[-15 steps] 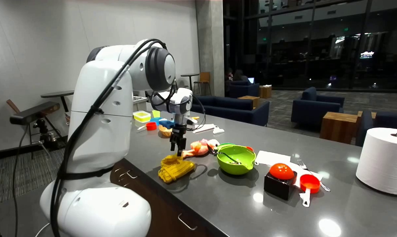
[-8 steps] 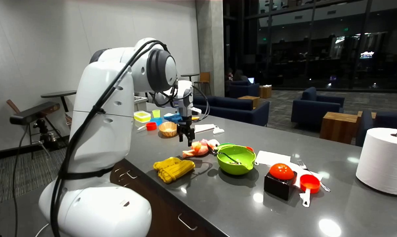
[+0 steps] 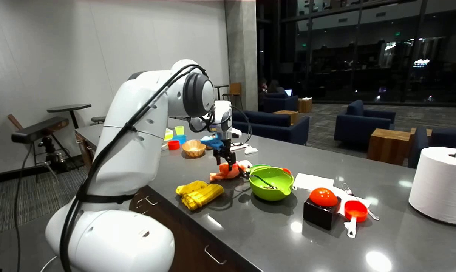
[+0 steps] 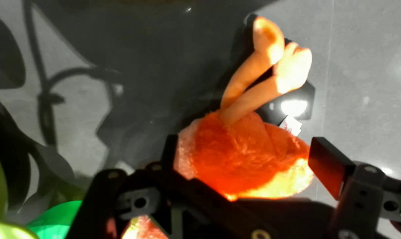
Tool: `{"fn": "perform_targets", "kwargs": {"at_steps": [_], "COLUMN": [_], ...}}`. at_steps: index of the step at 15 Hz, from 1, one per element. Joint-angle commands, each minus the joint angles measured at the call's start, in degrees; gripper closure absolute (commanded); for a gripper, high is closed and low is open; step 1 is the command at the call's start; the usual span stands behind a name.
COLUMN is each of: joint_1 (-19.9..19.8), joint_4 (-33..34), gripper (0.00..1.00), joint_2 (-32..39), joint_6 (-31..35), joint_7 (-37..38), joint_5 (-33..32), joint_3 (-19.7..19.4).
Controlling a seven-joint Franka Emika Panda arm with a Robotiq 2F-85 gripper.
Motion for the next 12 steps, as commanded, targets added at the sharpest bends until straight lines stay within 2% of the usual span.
{"fn": "perform_targets", "kwargs": {"at_steps": [1, 5, 6, 8, 12], "joint_1": [1.1, 1.4, 1.4, 1.5, 1.2], "joint_4": [5.2, 8.3, 8.5, 9.0, 8.7], "gripper": [0.0, 0.02, 0.26, 0.3, 0.57], "joint_2": [4.7, 7.4, 7.5, 7.7, 6.7], "joint_6": [1.4, 1.4, 1.5, 1.7, 2.3], "joint_7": [-3.5, -5.7, -6.3, -7.0, -8.5], "joint_5": [-0.9, -0.5, -0.5, -0.5, -0.1], "joint_3": [-1.7, -2.4, -2.4, -2.5, -2.2]}}
